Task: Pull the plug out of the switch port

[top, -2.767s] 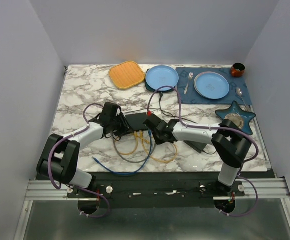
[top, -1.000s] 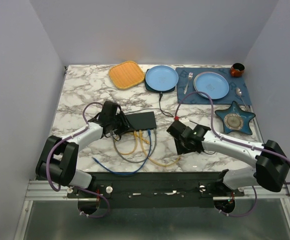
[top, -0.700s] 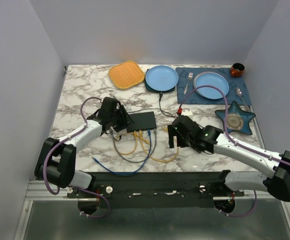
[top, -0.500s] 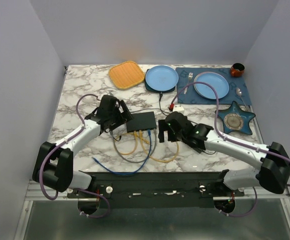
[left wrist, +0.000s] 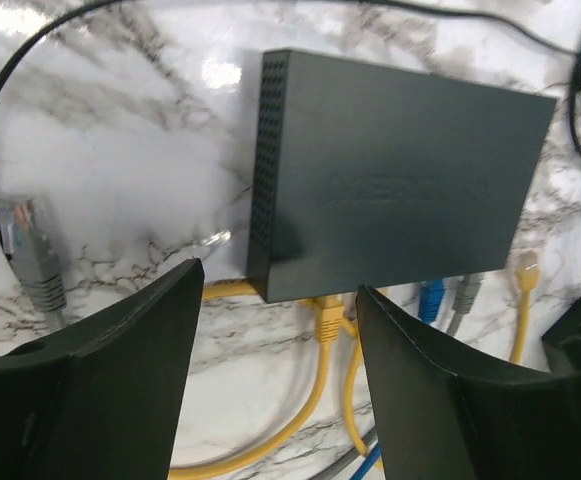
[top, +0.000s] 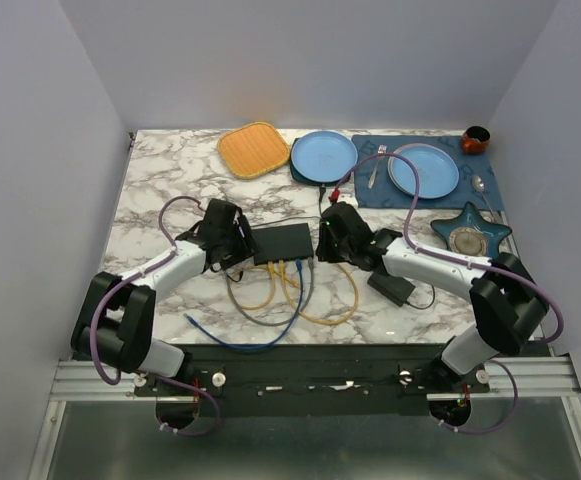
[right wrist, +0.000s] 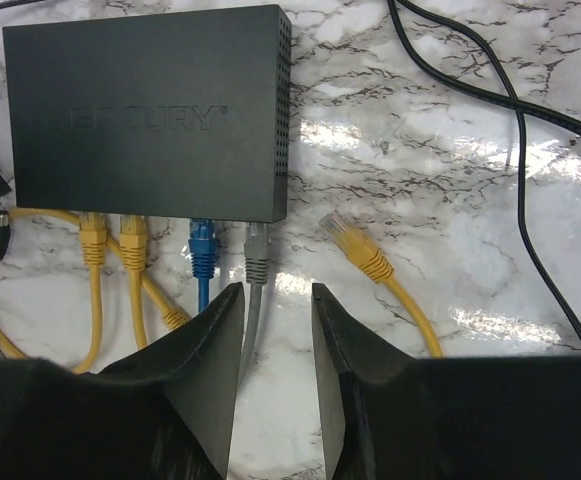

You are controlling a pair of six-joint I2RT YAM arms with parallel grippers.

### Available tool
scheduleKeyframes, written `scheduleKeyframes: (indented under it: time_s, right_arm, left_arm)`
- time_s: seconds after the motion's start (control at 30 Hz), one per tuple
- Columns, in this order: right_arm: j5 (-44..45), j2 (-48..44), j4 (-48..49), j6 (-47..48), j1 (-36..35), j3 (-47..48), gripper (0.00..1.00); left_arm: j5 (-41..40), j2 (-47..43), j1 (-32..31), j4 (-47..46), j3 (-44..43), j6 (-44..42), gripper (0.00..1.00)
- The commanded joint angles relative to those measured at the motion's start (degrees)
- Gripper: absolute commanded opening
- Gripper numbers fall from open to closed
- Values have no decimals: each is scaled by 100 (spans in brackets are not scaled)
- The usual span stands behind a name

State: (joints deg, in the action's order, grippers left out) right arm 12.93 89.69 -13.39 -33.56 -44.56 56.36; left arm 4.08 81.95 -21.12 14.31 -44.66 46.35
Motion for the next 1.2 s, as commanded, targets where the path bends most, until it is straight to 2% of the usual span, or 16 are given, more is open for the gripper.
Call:
scheduleKeyframes:
  time_s: [0.0,0.1,0.47,0.63,0.73,0.87,0.93,1.03,1.17]
  right_arm:
    - [-115,5,134,183,-27,33,42]
    - [-71,31,179,218,-27,33,42]
    - [-159,84,179,201,-18,139,41]
    - [-124,13,187,201,-18,24,41]
    - [-141,31,187,157,-18,16,41]
    - [-255,31,196,104,-18,59,40]
    - [-317,14,214,104,-27,86,40]
    - [-352,-4,214,113,-27,121,40]
    - [-379,40,258,104,-27,95,40]
  left_arm:
    - [-143,-355,-6,247,283,-319,73]
    - [-364,-522,-6,424,353,-460,73]
    - [-926,-109,-146,916,116,-723,72]
    - [-1558,-127,-313,1355,37,-934,72]
    - [-1682,30,-313,1426,-86,-952,68]
    - [-1778,347,-331,1417,-262,-1013,49]
    - [-1822,540,-366,1452,-315,-1075,47]
    - [-1954,699,-480,1522,-341,-1067,47]
    - [-2086,673,-629,1540,-332,-1005,61]
